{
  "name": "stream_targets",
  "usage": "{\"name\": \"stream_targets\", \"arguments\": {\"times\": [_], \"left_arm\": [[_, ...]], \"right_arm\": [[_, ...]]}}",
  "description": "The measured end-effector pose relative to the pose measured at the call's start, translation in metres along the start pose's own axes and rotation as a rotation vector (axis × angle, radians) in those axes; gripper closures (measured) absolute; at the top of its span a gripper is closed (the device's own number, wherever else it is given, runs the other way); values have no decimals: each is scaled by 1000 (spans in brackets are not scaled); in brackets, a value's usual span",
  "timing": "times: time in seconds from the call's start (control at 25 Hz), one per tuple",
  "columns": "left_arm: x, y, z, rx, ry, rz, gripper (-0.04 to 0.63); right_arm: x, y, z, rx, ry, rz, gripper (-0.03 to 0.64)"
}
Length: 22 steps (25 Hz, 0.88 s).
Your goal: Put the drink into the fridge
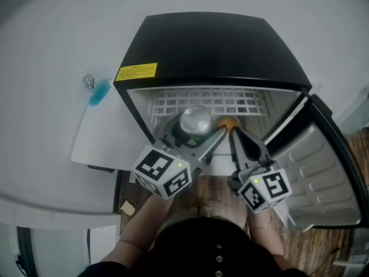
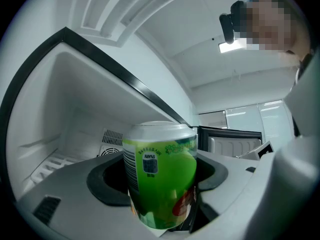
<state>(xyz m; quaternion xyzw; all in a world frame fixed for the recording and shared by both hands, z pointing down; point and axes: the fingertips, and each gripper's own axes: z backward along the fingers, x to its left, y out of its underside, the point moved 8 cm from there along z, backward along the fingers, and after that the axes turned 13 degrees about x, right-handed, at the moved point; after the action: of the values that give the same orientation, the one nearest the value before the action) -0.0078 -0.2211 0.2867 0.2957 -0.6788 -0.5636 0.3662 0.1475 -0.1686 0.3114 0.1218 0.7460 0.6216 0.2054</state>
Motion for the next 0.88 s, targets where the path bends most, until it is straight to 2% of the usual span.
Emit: {"name": "stream_targets", "arguments": {"times": [0.48, 0.88], "left_arm": [[12, -25, -26, 4, -38, -97, 249], [28, -29, -44, 43, -88, -97, 249]], "right_arm": [[-8, -12, -16, -37, -19, 15, 607], [-17, -17, -26, -48, -22, 21, 607]]}}
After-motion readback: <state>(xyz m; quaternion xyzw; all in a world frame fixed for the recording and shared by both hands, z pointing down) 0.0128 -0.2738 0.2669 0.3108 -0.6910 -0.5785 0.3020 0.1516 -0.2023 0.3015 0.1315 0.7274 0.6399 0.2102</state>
